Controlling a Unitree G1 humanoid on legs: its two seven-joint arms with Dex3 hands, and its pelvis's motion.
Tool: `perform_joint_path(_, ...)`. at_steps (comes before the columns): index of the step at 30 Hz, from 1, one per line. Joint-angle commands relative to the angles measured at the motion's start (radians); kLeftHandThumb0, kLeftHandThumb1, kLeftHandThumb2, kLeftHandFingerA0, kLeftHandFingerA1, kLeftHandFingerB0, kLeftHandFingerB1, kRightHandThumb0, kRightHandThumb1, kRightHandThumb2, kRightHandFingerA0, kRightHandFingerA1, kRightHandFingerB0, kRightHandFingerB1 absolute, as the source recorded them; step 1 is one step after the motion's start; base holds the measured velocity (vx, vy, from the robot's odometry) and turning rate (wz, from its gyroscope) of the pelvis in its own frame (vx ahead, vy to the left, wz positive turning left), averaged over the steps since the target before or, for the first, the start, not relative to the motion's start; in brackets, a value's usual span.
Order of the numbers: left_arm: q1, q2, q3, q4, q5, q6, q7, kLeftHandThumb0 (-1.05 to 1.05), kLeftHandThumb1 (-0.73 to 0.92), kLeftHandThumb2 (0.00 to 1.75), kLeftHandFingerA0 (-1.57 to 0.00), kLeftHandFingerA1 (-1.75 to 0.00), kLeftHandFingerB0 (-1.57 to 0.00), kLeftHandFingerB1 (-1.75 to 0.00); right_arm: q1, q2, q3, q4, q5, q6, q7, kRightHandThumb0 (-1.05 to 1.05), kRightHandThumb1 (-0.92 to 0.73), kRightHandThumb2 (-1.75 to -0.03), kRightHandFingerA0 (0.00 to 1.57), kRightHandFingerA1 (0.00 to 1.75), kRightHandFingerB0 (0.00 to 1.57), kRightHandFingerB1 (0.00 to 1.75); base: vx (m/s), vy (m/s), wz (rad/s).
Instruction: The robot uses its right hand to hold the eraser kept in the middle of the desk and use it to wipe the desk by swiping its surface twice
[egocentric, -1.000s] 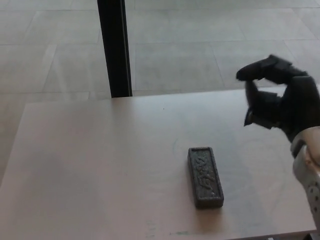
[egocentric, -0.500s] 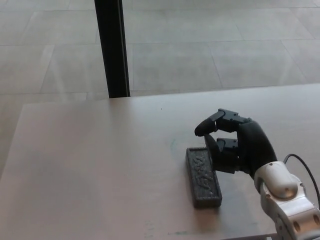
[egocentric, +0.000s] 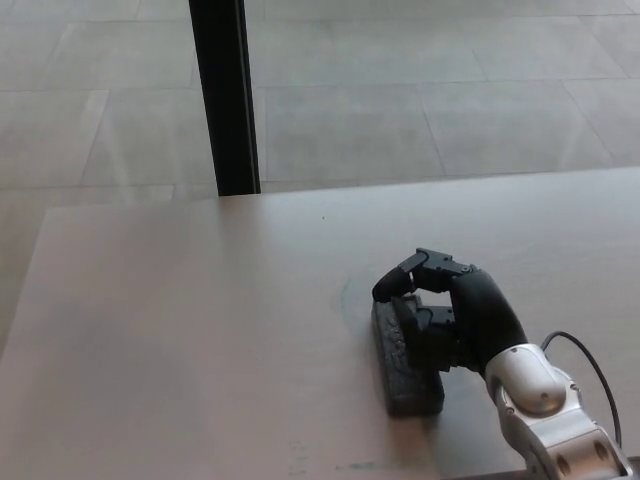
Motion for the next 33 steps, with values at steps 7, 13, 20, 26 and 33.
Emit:
perform_joint_path(7, -0.006, 0.032, -0.019, 0.016, 0.0, 0.001, 0.001, -0.51, 0.67, 0.59, -0.58, -0.99, -0.51, -0.69, -0.022, 0.01, -0.002, 0.059, -0.078, -0.06, -0.032, -0.32, -0.64, -0.88, 0.95, 1.75, 0.67, 1.75, 0.0, 0.0, 0.0)
perform_joint_path(13, -0.017, 0.035, -0.023, 0.024, -0.002, 0.005, 0.003, -0.52, 0.46, 0.93, -0.68, -0.92, -0.44, -0.69, 0.001, 0.013, 0.018, 0.075, -0.112, -0.098, -0.036, -0.33, -0.67, -0.85, 0.95, 1.75, 0.67, 1.75, 0.0, 0.0, 0.0)
perform_joint_path(20, -0.036, 0.053, -0.037, 0.067, 0.004, -0.014, -0.01, -0.47, 0.66, 0.6, -0.57, -0.96, -0.5, -0.69, 0.035, 0.022, 0.081, 0.138, -0.186, -0.132, -0.063, -0.3, -0.63, -0.95, 0.91, 1.75, 0.77, 1.53, 0.0, 0.0, 0.0)
perform_joint_path(26, -0.048, 0.056, -0.037, 0.08, -0.006, -0.015, -0.013, -0.48, 0.46, 0.94, -0.62, -0.85, -0.4, -0.67, 0.069, 0.016, 0.148, 0.208, -0.236, -0.234, -0.087, -0.38, -0.73, -0.81, 0.93, 1.75, 0.78, 1.56, 0.0, 0.0, 0.0)
perform_joint_path(33, -0.054, 0.061, -0.054, 0.096, 0.004, -0.037, -0.017, -0.48, 0.66, 0.59, -0.55, -0.9, -0.48, -0.66, 0.093, -0.058, 0.166, 0.31, -0.29, -0.307, -0.128, -0.32, -0.67, -0.9, 0.84, 1.75, 0.71, 1.57, 0.0, 0.0, 0.0)
